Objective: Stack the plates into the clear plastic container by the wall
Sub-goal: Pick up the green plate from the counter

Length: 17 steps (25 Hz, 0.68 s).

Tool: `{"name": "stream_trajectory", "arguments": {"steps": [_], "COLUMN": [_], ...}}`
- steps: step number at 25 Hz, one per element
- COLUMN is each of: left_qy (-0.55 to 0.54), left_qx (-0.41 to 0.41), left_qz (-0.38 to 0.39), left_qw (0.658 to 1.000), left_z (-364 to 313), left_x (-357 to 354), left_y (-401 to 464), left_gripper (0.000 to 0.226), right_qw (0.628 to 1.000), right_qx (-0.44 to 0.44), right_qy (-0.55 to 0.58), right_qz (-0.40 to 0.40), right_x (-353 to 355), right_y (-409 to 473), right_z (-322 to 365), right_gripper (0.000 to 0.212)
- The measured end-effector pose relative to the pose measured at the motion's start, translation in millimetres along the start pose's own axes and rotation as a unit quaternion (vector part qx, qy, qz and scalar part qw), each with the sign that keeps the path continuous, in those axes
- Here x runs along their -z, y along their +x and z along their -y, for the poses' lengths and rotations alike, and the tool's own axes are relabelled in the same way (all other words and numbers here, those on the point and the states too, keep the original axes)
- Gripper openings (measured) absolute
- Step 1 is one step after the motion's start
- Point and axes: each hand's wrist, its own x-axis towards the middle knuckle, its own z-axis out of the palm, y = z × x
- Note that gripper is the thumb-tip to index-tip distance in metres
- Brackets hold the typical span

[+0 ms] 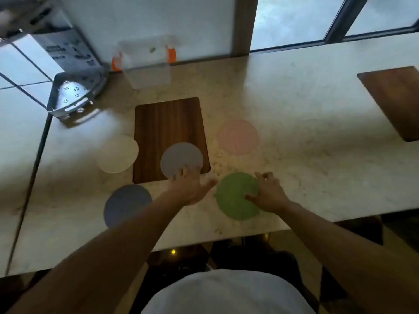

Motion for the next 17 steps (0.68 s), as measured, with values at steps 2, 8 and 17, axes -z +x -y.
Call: {"name": "stream_trajectory", "arguments": {"steps": [2, 8, 17], "left_qy": [-0.012, -0.106, -0.209], "left_qx": [0.018, 0.049, 0.103], "left_qz": [0.036, 0.092, -0.04], "left_qw": [0.999, 0.989, 0.972], "left_z": [-16, -44, -67], "left_x": [-13, -49, -70], "left_y": [5, 15, 11], "left_gripper": [0.101, 0.032, 0.022], "right_qw": [1.0, 0.998, 0.979], "right_qx": [-0.003, -0.02, -0.066], "right_qy": [-0.019, 0.038, 0.163], "right_qz": [-0.021, -0.042, -0.105], "right_x": [0, -12, -24], "right_y": [4, 1, 3], "right_z": [-11, -23, -15], "right_gripper": [0.081, 0.056, 0.038]}}
